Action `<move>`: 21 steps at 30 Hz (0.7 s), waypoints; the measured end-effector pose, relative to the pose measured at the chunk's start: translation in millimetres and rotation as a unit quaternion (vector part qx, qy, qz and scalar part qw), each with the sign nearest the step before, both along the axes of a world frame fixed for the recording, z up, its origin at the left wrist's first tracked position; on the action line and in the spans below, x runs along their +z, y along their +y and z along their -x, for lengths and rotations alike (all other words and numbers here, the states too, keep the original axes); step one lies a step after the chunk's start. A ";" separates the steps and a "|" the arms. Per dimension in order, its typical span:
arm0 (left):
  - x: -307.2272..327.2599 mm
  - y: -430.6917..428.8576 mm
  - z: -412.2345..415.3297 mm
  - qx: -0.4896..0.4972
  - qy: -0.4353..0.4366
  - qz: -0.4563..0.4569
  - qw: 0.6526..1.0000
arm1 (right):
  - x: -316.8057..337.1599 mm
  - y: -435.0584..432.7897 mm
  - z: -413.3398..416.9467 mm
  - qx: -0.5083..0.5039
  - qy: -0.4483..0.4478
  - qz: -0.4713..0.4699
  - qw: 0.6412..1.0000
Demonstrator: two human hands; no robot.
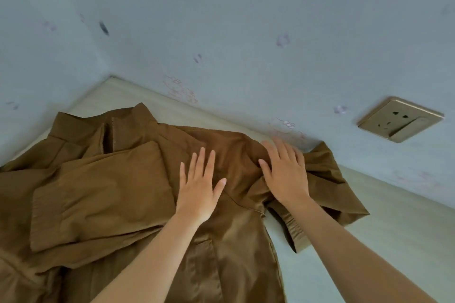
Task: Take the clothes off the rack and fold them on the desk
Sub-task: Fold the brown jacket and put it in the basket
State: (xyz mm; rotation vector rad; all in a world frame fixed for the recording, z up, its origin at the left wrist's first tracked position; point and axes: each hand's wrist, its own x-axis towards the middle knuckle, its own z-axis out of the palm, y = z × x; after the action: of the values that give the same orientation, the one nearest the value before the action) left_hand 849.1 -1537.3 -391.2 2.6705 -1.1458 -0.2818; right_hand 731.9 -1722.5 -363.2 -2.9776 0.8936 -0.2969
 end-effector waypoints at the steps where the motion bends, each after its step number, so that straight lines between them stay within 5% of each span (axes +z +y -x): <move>1: 1.4 -11.5 14.1 -0.040 0.010 0.005 0.999 | 7.6 -9.6 14.2 -0.054 -0.025 0.010 0.998; 4: -2.4 -29.4 44.8 -0.098 0.040 -0.041 0.993 | 26.8 -39.1 61.9 -0.202 -0.086 -0.075 0.973; 7: -15.3 -26.8 58.5 -0.097 0.014 -0.088 0.991 | 34.3 -54.3 111.8 -0.262 -0.161 -0.301 0.903; 9: -21.3 -20.4 59.9 -0.102 -0.004 -0.105 0.989 | 32.4 -49.6 135.4 -0.255 -0.127 -0.454 0.844; 10: -22.4 -17.4 59.4 -0.104 -0.005 -0.113 0.988 | 28.0 -45.5 145.3 -0.237 -0.064 -0.460 0.853; 12: -19.5 -13.3 60.0 -0.109 0.001 -0.128 0.986 | 14.8 -41.0 165.2 -0.236 0.003 -0.378 0.895; 17: -5.2 -3.3 58.8 -0.099 0.029 -0.199 0.975 | 38.9 -56.8 185.8 -0.378 -0.251 -0.217 0.864; 21: 8.5 -5.4 62.0 -0.100 0.062 -0.259 0.959 | 53.5 -81.0 217.8 -0.345 -0.234 -0.033 0.908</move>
State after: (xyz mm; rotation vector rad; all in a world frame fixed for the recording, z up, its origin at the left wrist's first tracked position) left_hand 787.0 -1542.7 -382.7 2.9019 -1.4698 -0.8853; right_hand 514.1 -1803.5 -309.7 -2.2365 1.7710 -0.9094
